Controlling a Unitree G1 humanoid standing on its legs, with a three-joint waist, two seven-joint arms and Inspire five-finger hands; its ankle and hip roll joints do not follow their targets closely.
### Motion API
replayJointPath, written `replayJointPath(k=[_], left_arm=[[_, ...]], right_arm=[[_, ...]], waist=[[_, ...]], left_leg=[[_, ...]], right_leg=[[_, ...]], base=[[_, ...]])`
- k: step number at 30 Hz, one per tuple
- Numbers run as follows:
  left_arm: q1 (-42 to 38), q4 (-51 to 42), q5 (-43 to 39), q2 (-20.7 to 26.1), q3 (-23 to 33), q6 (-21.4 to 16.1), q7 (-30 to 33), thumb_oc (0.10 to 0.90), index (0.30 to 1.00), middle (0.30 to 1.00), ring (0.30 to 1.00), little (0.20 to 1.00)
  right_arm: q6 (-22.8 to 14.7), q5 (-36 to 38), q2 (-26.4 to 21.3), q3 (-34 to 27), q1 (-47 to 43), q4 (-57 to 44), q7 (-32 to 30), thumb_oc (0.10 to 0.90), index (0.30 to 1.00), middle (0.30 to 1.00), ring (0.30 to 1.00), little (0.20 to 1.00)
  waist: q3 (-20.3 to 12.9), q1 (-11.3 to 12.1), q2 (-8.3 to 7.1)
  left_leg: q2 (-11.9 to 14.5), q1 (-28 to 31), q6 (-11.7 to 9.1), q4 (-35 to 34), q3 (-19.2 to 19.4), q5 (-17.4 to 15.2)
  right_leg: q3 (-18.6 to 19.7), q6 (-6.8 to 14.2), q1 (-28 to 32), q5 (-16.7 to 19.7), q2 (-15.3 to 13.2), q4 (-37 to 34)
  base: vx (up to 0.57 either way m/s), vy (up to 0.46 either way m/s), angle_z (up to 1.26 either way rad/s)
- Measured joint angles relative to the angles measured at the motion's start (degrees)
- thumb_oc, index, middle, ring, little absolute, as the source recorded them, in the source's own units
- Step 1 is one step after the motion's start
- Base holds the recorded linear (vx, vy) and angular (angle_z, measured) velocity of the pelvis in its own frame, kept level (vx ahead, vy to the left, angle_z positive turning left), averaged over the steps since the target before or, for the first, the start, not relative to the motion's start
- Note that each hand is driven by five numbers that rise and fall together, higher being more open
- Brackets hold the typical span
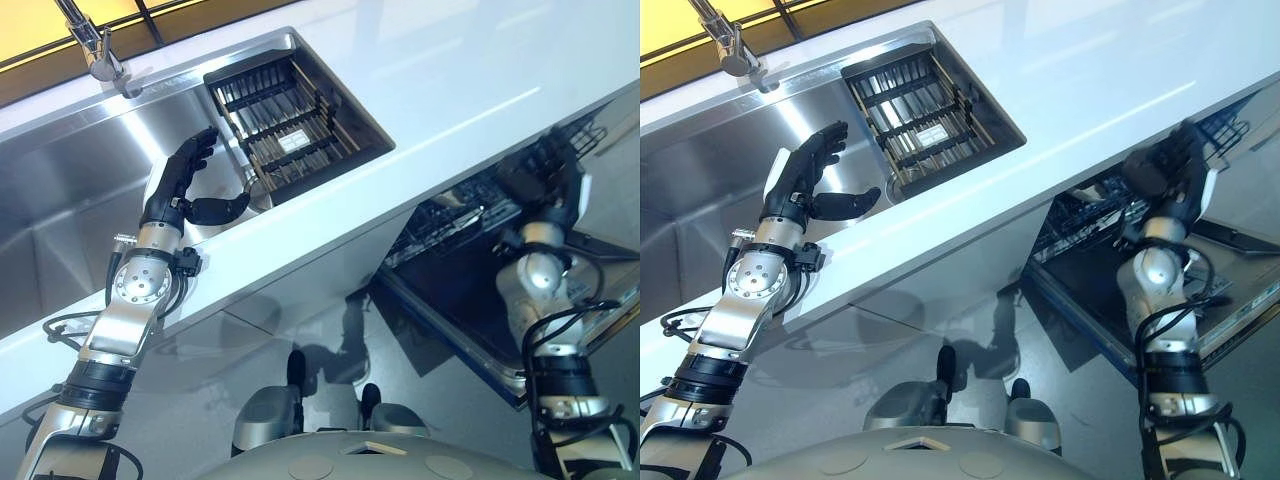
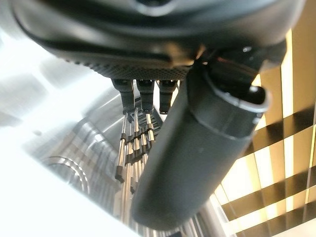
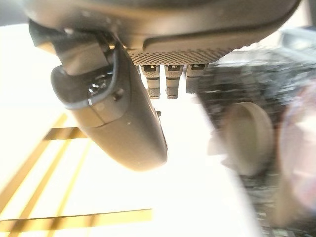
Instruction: Pick up plates and place into dishwasher.
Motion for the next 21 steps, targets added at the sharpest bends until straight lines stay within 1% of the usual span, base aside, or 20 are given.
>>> replayJointPath(k=[3, 5, 10, 12, 14, 16, 19, 20, 21], left_arm=[[0.1, 0.0, 0.0, 1.1, 0.0, 0.1, 0.0, 0.8, 0.9, 0.9, 0.9, 0.9], [0.1, 0.0, 0.0, 1.6, 0.0, 0.5, 0.0, 0.8, 0.9, 0.9, 0.9, 0.9], [1.1, 0.0, 0.0, 1.7, 0.0, 0.6, 0.0, 0.8, 0.9, 0.9, 0.9, 0.9], [1.4, 0.0, 0.0, 1.7, 0.0, 0.6, 0.0, 0.8, 0.9, 0.9, 0.9, 0.9], [1.4, 0.0, 0.0, 1.7, 0.0, 0.6, 0.0, 0.8, 0.9, 0.9, 0.9, 0.9], [1.4, 0.0, 0.0, 1.8, 0.1, 0.6, 0.0, 0.8, 0.9, 0.9, 0.9, 0.9], [1.5, 0.0, 0.0, 1.8, 0.4, 0.6, 0.0, 0.8, 0.9, 0.9, 0.9, 0.9], [1.5, 0.0, 0.0, 1.8, 0.6, 0.6, 0.0, 0.8, 0.9, 0.9, 0.9, 0.9], [1.7, 0.0, 0.0, 1.8, 1.0, 0.6, 0.0, 0.8, 0.9, 0.9, 0.9, 0.9]], right_arm=[[1.0, 1.0, -0.1, -1.0, 0.2, 0.2, 1.9, 0.8, 0.9, 0.9, 0.9, 0.9], [2.2, 1.1, -0.1, -1.0, 0.7, 0.6, 3.3, 0.8, 0.9, 0.9, 0.9, 0.9], [6.2, 1.0, -0.3, -1.0, 3.7, 0.7, 7.0, 0.8, 0.9, 0.9, 0.9, 0.9], [7.2, 1.0, -0.6, -1.0, 4.9, 0.8, 7.3, 0.8, 0.9, 0.9, 0.9, 0.9], [8.3, 0.5, -1.8, -1.0, 5.8, 0.8, 7.4, 0.8, 0.9, 0.9, 0.9, 0.9], [10.2, -3.3, -4.0, -1.1, 6.7, 0.8, 7.2, 0.8, 0.9, 0.9, 0.9, 0.9], [12.2, -8.5, -5.7, -2.3, 7.2, 0.8, 6.1, 0.8, 0.9, 0.9, 0.9, 0.9], [13.1, -10.0, -6.4, -3.5, 7.4, 0.8, 5.3, 0.74, 0.848, 0.848, 0.848, 0.84], [13.3, -10.8, -6.7, -4.7, 7.6, 1.0, 4.2, 0.597, 0.726, 0.726, 0.726, 0.697]], waist=[[-1.0, -0.2, -1.42], [-1.3, -0.6, -1.85], [-1.8, -1.5, -1.64], [-2.0, -1.7, -1.6], [-2.0, -1.8, -1.6], [-2.0, -2.0, -1.6], [-2.0, -2.2, -1.61], [-2.0, -2.3, -1.62], [-2.0, -2.5, -1.66]], left_leg=[[-0.1, 0.0, 0.0, 0.0, 0.2, 0.0], [-0.1, 0.0, 0.0, 0.0, 0.3, 0.0], [0.0, 0.0, 0.0, 0.0, 0.5, 0.0], [0.0, 0.1, 0.1, 0.0, 0.8, -0.1], [0.0, 0.1, 0.1, 0.0, 1.2, -0.2], [0.0, 0.1, 0.2, 0.0, 1.6, -0.2], [0.1, 0.1, 0.2, 0.0, 2.1, -0.3], [0.1, 0.0, 0.2, 0.0, 2.2, -0.3], [0.1, 0.0, 0.3, 0.0, 2.4, -0.3]], right_leg=[[0.1, 0.0, -0.1, 0.0, -0.1, 0.0], [0.2, 0.1, -0.1, 0.0, -0.1, 0.0], [0.5, 0.1, -0.2, 0.1, -0.1, 0.0], [1.2, 0.1, -0.3, 0.1, -0.1, 0.0], [1.5, 0.2, -0.4, 0.2, -0.1, 0.0], [1.7, 0.2, -0.6, 0.3, -0.2, 0.0], [2.3, 0.2, -0.9, 0.4, -0.2, 0.0], [2.6, 0.3, -1.1, 0.4, -0.2, 0.0], [2.8, 0.3, -1.1, 0.5, -0.2, 0.0]], base=[[-0.01, -0.001, -0.02], [0.0, 0.0, 0.0], [0.0, 0.0, -0.01], [-0.02, -0.001, -0.1], [-0.02, -0.002, -0.09], [-0.02, -0.004, -0.1], [-0.01, -0.008, -0.09], [-0.02, -0.014, -0.1], [-0.03, -0.017, -0.08]])
